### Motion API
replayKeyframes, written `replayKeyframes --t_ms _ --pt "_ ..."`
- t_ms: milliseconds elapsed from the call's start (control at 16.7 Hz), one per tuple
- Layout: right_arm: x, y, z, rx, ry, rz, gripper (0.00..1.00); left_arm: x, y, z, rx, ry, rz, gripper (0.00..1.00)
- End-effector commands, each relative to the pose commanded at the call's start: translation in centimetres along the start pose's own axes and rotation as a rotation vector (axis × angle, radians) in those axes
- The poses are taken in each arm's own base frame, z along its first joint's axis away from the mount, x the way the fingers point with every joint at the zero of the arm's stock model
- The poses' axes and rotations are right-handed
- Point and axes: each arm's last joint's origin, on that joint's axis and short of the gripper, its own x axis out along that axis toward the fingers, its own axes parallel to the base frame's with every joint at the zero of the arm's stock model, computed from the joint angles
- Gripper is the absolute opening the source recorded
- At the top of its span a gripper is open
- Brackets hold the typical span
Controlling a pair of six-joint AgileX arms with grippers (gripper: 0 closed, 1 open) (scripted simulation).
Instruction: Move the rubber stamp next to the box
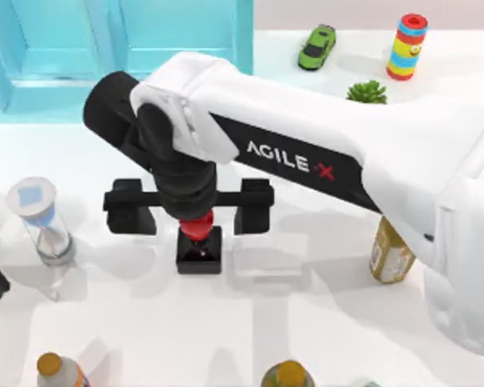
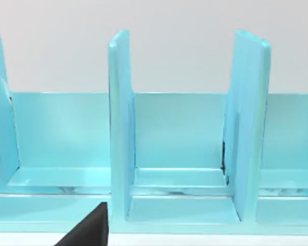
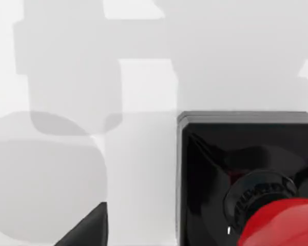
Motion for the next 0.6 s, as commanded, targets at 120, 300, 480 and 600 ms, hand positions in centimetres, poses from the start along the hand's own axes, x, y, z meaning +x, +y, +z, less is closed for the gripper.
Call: replayKeyframes --t_ms 120,300,480,600 --pt "1.03 -0.12 -0.12 0.000 0.001 -0.001 1.00 0.00 0.00 0.00 0.000 0.000 0.000 1.00" --pt "1.12 -0.13 -0.13 0.000 0.001 -0.002 1.00 0.00 0.00 0.00 0.000 0.000 0.000 1.00" --pt "1.12 -0.13 -0.13 0.000 0.001 -0.002 0.85 0.00 0.00 0.00 0.000 0.000 0.000 1.00" --pt "1.12 -0.13 -0.13 0.000 0.001 -0.002 0.70 0.00 0.00 0.00 0.000 0.000 0.000 1.00"
